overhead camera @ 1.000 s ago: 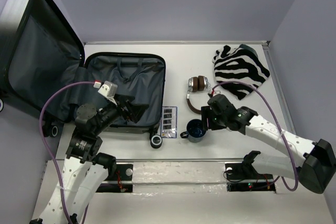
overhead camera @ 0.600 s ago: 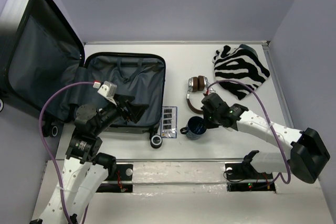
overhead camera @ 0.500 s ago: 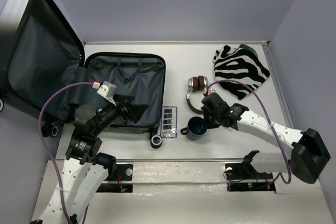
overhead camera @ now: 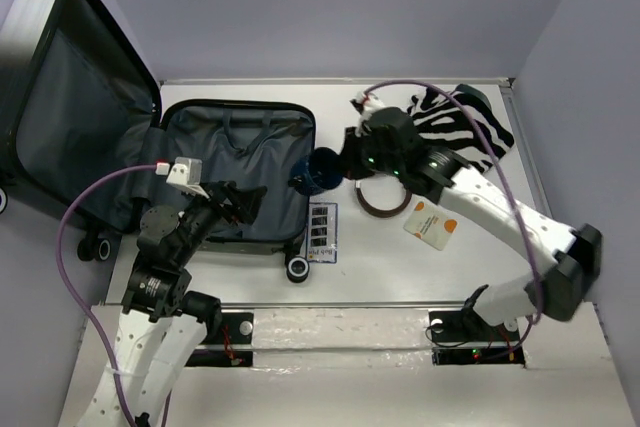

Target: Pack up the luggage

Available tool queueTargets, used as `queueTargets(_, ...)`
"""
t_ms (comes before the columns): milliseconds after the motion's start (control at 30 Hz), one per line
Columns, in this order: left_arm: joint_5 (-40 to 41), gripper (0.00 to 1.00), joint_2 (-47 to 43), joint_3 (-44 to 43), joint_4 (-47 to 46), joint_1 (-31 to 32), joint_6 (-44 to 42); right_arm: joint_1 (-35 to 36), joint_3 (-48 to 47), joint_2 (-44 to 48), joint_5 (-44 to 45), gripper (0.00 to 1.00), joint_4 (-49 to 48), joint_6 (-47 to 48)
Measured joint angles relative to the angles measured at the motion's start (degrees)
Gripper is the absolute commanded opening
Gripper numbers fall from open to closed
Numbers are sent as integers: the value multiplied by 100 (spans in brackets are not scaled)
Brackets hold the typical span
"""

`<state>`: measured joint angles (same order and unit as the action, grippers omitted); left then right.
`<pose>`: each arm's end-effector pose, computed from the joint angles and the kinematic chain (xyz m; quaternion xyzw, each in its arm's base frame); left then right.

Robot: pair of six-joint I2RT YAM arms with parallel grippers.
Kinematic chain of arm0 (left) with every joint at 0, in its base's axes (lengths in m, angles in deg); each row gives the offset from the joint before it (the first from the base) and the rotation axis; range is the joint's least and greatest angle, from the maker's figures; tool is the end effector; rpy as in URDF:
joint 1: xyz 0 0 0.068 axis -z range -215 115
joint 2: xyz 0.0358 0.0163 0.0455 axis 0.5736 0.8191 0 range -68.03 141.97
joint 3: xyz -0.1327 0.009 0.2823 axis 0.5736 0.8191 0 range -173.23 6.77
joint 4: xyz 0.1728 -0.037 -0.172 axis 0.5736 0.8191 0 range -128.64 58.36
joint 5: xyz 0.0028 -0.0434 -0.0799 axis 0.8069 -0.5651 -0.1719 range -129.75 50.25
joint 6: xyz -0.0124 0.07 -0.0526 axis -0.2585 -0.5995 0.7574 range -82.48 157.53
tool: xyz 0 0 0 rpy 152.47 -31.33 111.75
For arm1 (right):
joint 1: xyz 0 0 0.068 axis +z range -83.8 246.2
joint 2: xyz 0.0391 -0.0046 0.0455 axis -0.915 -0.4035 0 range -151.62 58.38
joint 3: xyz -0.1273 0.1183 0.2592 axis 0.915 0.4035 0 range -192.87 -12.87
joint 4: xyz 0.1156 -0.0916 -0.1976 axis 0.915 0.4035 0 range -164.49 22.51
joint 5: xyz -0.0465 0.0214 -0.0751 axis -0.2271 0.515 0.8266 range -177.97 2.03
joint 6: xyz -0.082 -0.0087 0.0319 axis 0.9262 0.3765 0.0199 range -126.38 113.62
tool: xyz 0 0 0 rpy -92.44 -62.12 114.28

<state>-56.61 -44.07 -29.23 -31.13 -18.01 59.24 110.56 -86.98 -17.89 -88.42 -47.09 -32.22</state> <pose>0.0910 -0.0517 0.3554 0.0800 0.6751 -0.3347 0.6525 0.2222 0.2183 0.3852 -0.1409 0.8526 0.2921 0.4098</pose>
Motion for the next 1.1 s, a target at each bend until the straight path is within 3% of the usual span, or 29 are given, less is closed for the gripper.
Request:
queueTargets(267, 1405, 99, -302, -76, 522, -63, 175, 286, -2503, -3512, -74, 7, -1045, 404)
queueTargets(500, 1622, 99, -308, -116, 581, -63, 177, 778, -3842, -5355, 1097, 7, -1255, 894)
queueTargets(567, 1646, 99, -308, -116, 588, -63, 177, 946, -4258, -5770, 1473, 19, -1408, 1051)
queueTargets(700, 1696, 99, -308, -116, 608, -63, 177, 1266, -4319, -6013, 1899, 42, -1707, 1311)
queueTargets(800, 1707, 99, -308, -116, 610, -63, 177, 1519, -3838, -5810, 2070, 54, -2015, 1384)
queueTargets(833, 1711, 99, -308, -116, 610, -63, 177, 1574, -3663, -5705, 2074, 63, -2076, 1375)
queueTargets(1100, 1714, 99, -308, -116, 608, -87, 177, 1711, -2218, -4098, 2072, 63, -2201, 1294)
